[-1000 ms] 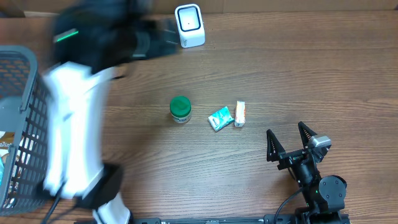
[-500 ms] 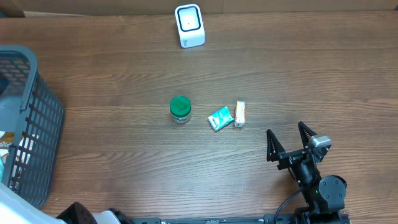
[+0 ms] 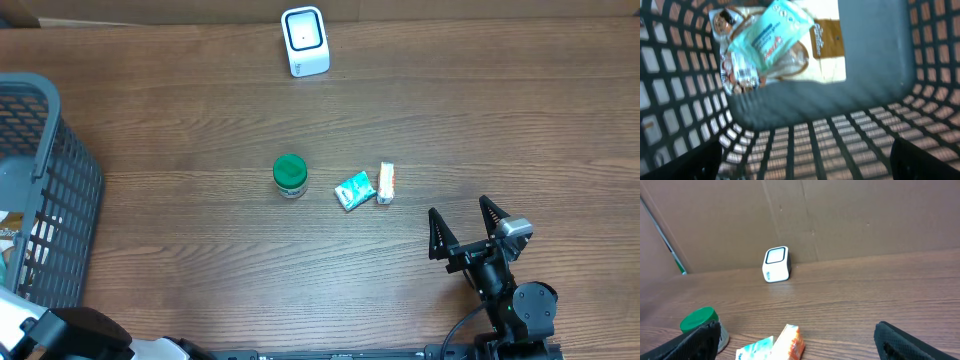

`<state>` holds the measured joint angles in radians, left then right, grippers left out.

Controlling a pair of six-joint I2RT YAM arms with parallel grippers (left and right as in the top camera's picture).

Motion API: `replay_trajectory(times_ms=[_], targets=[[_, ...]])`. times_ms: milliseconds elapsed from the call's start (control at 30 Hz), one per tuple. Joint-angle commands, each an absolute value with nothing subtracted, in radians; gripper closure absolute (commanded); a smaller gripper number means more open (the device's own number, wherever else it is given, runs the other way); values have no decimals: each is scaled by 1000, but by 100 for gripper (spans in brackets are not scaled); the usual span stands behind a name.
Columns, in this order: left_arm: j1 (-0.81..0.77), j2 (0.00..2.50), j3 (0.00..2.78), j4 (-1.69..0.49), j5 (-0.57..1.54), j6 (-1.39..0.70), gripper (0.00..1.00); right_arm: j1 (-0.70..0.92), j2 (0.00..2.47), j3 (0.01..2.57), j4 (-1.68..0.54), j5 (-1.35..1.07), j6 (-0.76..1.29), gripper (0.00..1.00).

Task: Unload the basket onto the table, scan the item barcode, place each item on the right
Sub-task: 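Reach the left gripper into the basket and grasp the mint toilet tissue pack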

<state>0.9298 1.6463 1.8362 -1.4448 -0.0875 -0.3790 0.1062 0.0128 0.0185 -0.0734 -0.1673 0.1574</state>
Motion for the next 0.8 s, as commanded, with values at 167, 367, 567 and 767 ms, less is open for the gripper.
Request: replay_trajectory(times_ms=[167, 367, 567, 767], targets=[[930, 1648, 1644, -1270, -208, -264, 20, 112, 3, 8, -69, -158, 160, 0], [929, 1649, 1459, -1036, -214, -39, 18, 112, 3, 8, -69, -158, 160, 0], [936, 1650, 1325, -874, -277, -2, 20, 112, 3, 8, -69, -158, 160, 0], [966, 1652, 1289, -771, -299, 20, 24, 112, 3, 8, -69, -158, 160, 0]])
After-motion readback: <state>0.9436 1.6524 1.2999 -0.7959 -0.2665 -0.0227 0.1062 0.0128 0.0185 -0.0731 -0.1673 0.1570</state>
